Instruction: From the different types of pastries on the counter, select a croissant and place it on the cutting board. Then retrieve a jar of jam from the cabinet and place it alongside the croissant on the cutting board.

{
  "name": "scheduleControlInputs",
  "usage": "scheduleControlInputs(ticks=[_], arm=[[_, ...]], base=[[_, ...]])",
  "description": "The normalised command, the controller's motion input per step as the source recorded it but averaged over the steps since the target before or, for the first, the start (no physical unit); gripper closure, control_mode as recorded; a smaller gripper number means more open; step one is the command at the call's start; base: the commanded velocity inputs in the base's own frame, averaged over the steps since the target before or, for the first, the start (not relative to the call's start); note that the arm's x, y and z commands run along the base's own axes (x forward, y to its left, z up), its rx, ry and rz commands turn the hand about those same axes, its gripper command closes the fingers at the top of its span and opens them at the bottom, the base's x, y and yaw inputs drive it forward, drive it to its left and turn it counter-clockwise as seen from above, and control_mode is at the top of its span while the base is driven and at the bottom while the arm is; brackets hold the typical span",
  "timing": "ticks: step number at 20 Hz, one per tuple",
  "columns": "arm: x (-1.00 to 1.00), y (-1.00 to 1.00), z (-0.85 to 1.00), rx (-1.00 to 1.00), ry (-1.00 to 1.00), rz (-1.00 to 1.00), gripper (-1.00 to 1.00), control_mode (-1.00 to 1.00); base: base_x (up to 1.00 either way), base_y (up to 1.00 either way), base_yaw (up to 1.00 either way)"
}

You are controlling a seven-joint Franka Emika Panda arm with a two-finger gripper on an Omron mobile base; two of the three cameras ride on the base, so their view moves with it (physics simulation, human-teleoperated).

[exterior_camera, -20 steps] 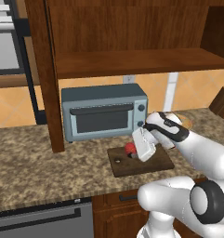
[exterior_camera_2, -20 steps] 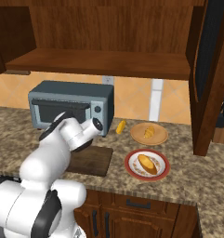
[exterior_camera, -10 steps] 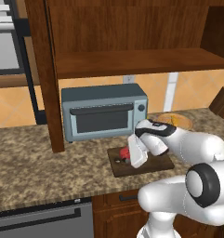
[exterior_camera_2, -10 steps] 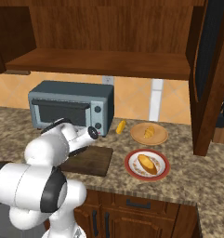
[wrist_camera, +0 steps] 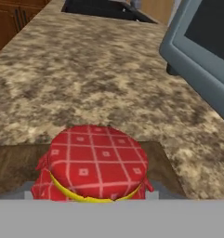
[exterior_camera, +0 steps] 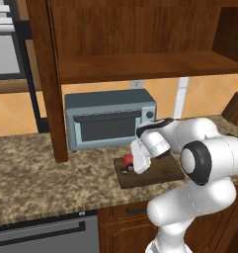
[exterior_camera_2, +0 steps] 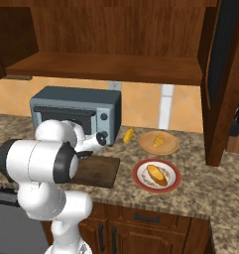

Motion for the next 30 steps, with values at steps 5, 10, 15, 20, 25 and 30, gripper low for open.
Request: scheduleControlInputs(ticks=[5,10,15,20,25,30], arm=[[-0.14,-0.04,-0.33,0.00,0.00,0.11,-1.00,-1.00],[-0.45,-0.17,0.05,0.00,-0.02,0.09,-1.00,-1.00],[-0.20,-0.15,0.08,0.02,0.00,0.02,-1.00,-1.00],[0.21,0.00,0.00,0.00,0.00,0.00,-1.00,-1.00],[0.12,-0.49,0.06,0.00,-0.01,0.09,-1.00,-1.00],[0.04,-0.79,0.00,0.00,-0.05,0.17,-1.00,-1.00]], base=[[0.00,0.00,0.00],[0.00,0.00,0.00],[0.00,0.00,0.00],[0.00,0.00,0.00],[0.00,0.00,0.00],[0.00,0.00,0.00]])
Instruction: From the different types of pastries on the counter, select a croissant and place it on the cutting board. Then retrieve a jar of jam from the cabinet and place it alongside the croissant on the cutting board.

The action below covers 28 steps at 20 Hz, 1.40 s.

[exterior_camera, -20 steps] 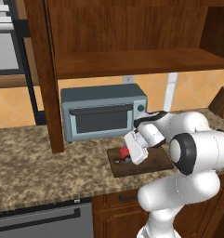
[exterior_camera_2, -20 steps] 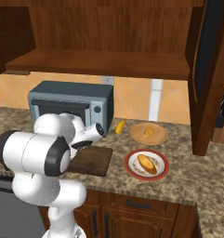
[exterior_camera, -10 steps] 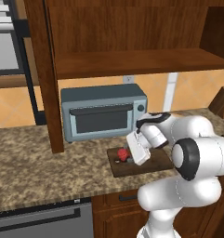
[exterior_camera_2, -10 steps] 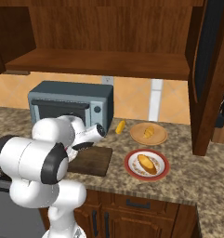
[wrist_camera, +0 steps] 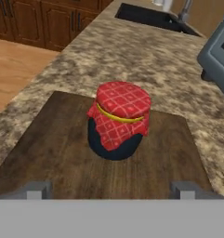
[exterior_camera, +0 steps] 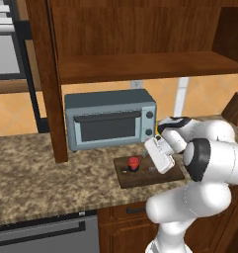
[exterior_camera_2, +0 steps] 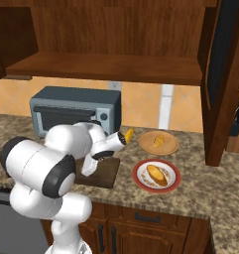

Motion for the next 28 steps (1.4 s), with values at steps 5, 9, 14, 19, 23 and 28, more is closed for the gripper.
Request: scheduleControlInputs(ticks=[5,9,14,19,23,28], arm=[[0.13,-0.54,0.41,0.02,-0.02,0.14,-1.00,-1.00],[0.05,-0.17,0.63,0.01,-0.01,0.14,-1.00,-1.00],[-0.47,-0.68,0.31,-0.03,-0.08,0.21,-1.00,-1.00],[-0.13,-0.45,0.02,-0.03,-0.11,0.21,-1.00,-1.00],[0.35,-0.19,0.00,-0.01,-0.09,0.21,-1.00,-1.00],[0.58,-0.25,-0.03,-0.05,-0.13,0.19,-1.00,-1.00]], base=[[0.00,0.00,0.00],[0.00,0.00,0.00],[0.00,0.00,0.00],[0.00,0.00,0.00],[0.00,0.00,0.00],[0.00,0.00,0.00]])
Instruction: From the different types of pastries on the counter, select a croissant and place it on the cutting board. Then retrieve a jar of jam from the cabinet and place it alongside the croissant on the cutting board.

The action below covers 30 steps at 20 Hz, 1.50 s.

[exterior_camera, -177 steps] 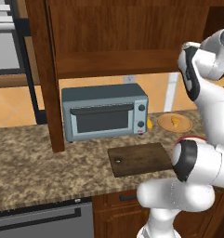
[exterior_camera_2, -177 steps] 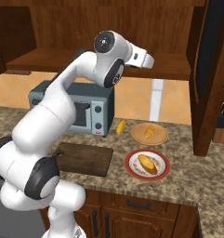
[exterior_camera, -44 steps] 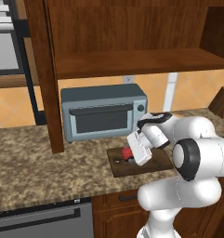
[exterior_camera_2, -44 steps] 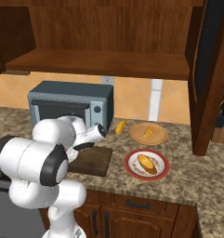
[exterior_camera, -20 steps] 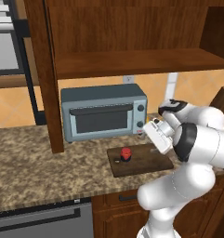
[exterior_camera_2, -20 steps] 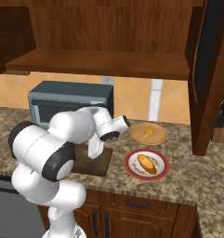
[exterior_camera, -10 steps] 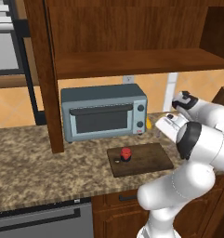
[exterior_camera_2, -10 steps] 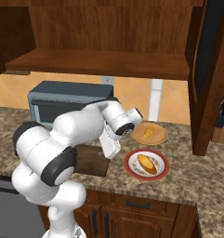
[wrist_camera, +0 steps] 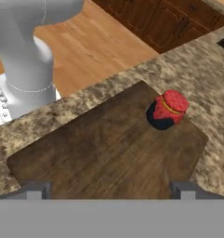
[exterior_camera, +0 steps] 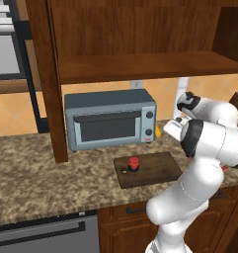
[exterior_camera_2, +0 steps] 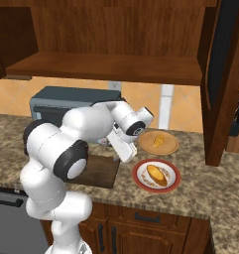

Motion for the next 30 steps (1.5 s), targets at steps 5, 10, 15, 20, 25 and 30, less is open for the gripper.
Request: scheduleControlInputs(ticks=[5,10,15,20,25,30], arm=[[0.17,-0.56,0.00,-0.07,-0.25,0.20,-1.00,-1.00],[0.40,-0.59,0.00,-0.05,-0.26,0.21,-1.00,-1.00],[0.12,-0.38,-0.13,-0.10,-0.34,0.29,-1.00,-1.00],[0.02,-0.05,-0.28,-0.24,-0.57,0.30,-1.00,-1.00],[0.03,-0.23,-0.12,-0.12,-0.30,0.28,-1.00,-1.00],[0.57,-0.52,-0.05,0.00,0.00,0.21,-1.00,-1.00]], base=[[0.00,0.00,0.00],[0.00,0.00,0.00],[0.00,0.00,0.00],[0.00,0.00,0.00],[0.00,0.00,0.00],[0.00,0.00,0.00]])
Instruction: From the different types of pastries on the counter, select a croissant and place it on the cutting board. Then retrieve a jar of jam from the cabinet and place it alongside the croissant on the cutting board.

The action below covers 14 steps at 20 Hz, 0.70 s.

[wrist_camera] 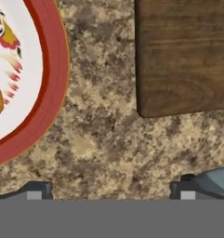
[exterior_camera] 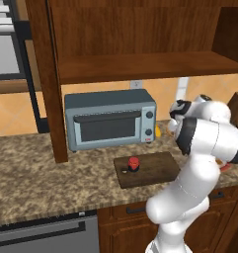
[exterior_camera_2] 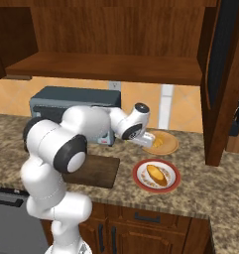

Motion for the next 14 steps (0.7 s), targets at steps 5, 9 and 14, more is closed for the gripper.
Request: scheduleControlInputs(ticks=[5,9,14], arm=[[0.74,-0.71,0.00,0.00,0.00,0.22,-1.00,-1.00],[0.35,-0.95,0.00,0.00,0.00,0.21,-1.00,-1.00],[0.14,-0.91,-0.03,0.00,-0.04,0.23,-1.00,-1.00]], base=[[0.00,0.00,0.00],[0.00,0.00,0.00],[0.00,0.00,0.00]])
